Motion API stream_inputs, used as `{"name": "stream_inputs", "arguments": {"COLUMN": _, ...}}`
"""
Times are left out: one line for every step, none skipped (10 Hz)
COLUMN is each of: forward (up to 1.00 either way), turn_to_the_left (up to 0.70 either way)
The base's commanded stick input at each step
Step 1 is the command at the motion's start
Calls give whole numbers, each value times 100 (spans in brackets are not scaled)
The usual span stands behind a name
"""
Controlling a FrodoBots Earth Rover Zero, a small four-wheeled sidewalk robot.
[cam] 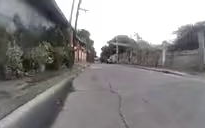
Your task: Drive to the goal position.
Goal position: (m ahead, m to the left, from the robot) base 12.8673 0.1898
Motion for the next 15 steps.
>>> {"name": "stream_inputs", "arguments": {"forward": 70, "turn_to_the_left": 0}}
{"name": "stream_inputs", "arguments": {"forward": 70, "turn_to_the_left": 0}}
{"name": "stream_inputs", "arguments": {"forward": 70, "turn_to_the_left": 0}}
{"name": "stream_inputs", "arguments": {"forward": 70, "turn_to_the_left": 0}}
{"name": "stream_inputs", "arguments": {"forward": 70, "turn_to_the_left": 0}}
{"name": "stream_inputs", "arguments": {"forward": 70, "turn_to_the_left": 0}}
{"name": "stream_inputs", "arguments": {"forward": 70, "turn_to_the_left": 0}}
{"name": "stream_inputs", "arguments": {"forward": 70, "turn_to_the_left": 0}}
{"name": "stream_inputs", "arguments": {"forward": 70, "turn_to_the_left": 0}}
{"name": "stream_inputs", "arguments": {"forward": 70, "turn_to_the_left": 0}}
{"name": "stream_inputs", "arguments": {"forward": 70, "turn_to_the_left": 0}}
{"name": "stream_inputs", "arguments": {"forward": 70, "turn_to_the_left": 0}}
{"name": "stream_inputs", "arguments": {"forward": 70, "turn_to_the_left": 0}}
{"name": "stream_inputs", "arguments": {"forward": 70, "turn_to_the_left": 0}}
{"name": "stream_inputs", "arguments": {"forward": 70, "turn_to_the_left": 0}}
